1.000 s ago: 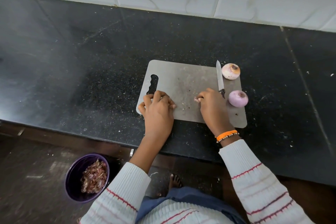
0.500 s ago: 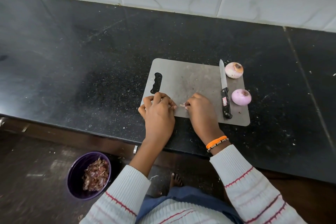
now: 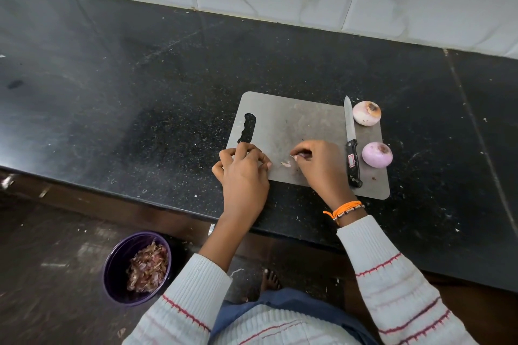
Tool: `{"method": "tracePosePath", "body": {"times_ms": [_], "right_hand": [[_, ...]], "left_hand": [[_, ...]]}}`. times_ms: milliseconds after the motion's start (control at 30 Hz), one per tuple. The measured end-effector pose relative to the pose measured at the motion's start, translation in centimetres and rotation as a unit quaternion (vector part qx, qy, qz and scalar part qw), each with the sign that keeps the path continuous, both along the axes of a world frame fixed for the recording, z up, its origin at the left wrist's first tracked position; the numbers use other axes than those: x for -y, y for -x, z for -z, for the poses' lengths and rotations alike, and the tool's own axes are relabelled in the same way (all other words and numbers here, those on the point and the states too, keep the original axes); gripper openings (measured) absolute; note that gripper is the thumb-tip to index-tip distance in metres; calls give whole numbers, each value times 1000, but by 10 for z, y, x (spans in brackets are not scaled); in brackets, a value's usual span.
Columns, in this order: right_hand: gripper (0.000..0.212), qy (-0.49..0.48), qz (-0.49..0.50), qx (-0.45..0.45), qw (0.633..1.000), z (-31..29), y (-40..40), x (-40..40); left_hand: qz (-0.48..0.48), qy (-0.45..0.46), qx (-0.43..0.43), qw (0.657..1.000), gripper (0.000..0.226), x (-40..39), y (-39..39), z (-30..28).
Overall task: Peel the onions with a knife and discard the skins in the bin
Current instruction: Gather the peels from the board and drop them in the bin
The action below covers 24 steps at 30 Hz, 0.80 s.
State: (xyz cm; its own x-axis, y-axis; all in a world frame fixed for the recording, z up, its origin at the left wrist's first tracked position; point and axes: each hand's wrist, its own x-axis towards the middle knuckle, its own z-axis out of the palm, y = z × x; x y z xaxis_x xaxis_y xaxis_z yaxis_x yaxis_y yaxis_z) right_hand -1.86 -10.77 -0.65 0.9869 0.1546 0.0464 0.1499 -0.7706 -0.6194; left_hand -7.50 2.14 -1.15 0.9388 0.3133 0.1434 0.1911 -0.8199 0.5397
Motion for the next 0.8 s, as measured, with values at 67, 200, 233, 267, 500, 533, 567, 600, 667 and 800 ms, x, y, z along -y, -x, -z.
{"method": "tracePosePath", "body": {"times_ms": [67,200,233,267,500,533,567,600,667,800], "right_hand": [[19,24,-15,5,1000,0,0,-6],[21,121,-51,19,991,9,4,-16],[20,136,-57,30,989,11,6,-18],[19,149,-63,43,986,13,8,-19],[19,194,-67,64,977,6,9,-22],[17,199,-64,63,976,5,9,-23],[15,200,-58,62,976,5,7,-24],[12,192,-49,51,979,5,5,-23],[7,124,-24,3,992,3,-2,-18],[9,-249,103,-160,950,-12,-5,-3]], "left_hand": [[0,1,-2,1000,13,0,0,0],[-1,2,3,1000,13,1,0,0],[-2,2,3,1000,12,0,0,0],[-3,2,5,1000,12,0,0,0],[-5,5,10,1000,11,-1,1,1],[-5,5,11,1000,11,-1,1,1],[-3,5,12,1000,11,-2,2,1],[-2,7,13,1000,11,-2,2,1],[-1,17,17,1000,10,-6,4,1],[-18,88,30,996,9,-21,11,-5]]}}
